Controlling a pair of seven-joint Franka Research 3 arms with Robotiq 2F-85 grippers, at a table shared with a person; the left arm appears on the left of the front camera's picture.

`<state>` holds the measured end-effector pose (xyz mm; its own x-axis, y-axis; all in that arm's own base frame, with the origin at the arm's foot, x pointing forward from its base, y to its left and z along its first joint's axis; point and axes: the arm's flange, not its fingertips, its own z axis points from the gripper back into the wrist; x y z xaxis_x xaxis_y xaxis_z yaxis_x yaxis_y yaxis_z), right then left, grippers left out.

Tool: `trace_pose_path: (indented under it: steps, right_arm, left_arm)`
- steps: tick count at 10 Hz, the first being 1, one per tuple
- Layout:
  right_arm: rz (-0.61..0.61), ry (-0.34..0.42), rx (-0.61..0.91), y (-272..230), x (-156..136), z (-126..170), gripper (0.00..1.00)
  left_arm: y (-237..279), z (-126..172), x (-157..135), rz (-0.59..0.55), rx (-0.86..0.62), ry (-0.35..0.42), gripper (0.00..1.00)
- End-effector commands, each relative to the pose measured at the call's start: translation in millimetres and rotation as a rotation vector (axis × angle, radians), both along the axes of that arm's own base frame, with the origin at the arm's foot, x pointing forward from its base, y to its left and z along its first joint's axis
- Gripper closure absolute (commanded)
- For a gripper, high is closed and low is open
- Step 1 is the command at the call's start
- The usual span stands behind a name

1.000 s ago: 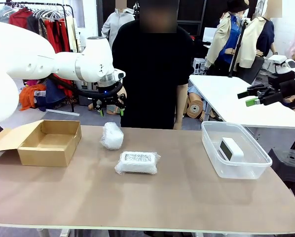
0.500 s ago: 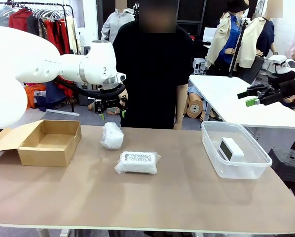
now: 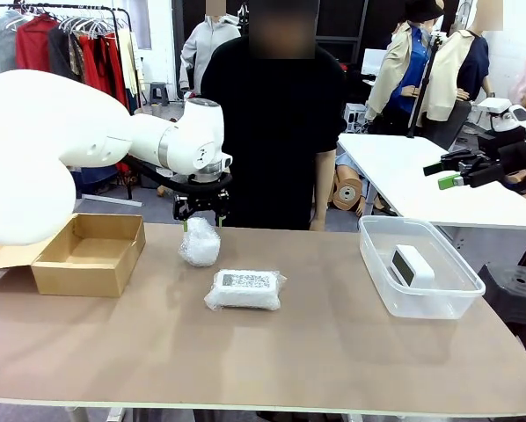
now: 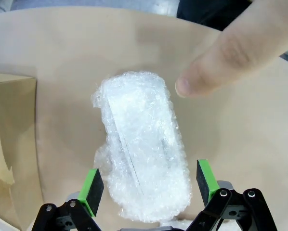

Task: Separate and place wrapped and unwrapped clocks.
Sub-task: Pick up the Digital clock indicated by the person.

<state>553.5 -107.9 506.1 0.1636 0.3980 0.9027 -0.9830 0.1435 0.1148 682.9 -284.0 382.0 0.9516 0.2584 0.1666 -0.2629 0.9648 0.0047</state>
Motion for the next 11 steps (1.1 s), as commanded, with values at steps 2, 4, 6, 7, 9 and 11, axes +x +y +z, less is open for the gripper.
trace_pose_path:
  steps: [2, 4, 6, 7, 9, 11]
  right_arm:
    - [0.0, 0.003, -0.003, 0.8, -0.5, 1.9, 0.0]
    - [0.0, 0.003, -0.003, 0.8, -0.5, 1.9, 0.0]
    - [0.0, 0.003, -0.003, 0.8, -0.5, 1.9, 0.0]
    - [0.0, 0.003, -0.003, 0.8, -0.5, 1.9, 0.0]
    - [0.0, 0.003, -0.003, 0.8, -0.5, 1.9, 0.0]
    - [0.0, 0.003, -0.003, 0.8, -0.5, 1.9, 0.0]
  left_arm:
    - [7.9, -6.9, 7.9, 0.032, 0.001, 0.04, 0.0]
    - [12.4, -15.6, 10.2, 0.05, 0.004, 0.066, 0.0]
    - [13.7, -23.4, 13.2, 0.052, 0.004, 0.082, 0.0]
    - [14.1, -26.8, 13.6, 0.052, 0.003, 0.087, 0.0]
    - [15.8, -32.3, 14.7, 0.058, 0.002, 0.094, 0.0]
    - [17.4, -34.1, 14.9, 0.068, 0.005, 0.097, 0.0]
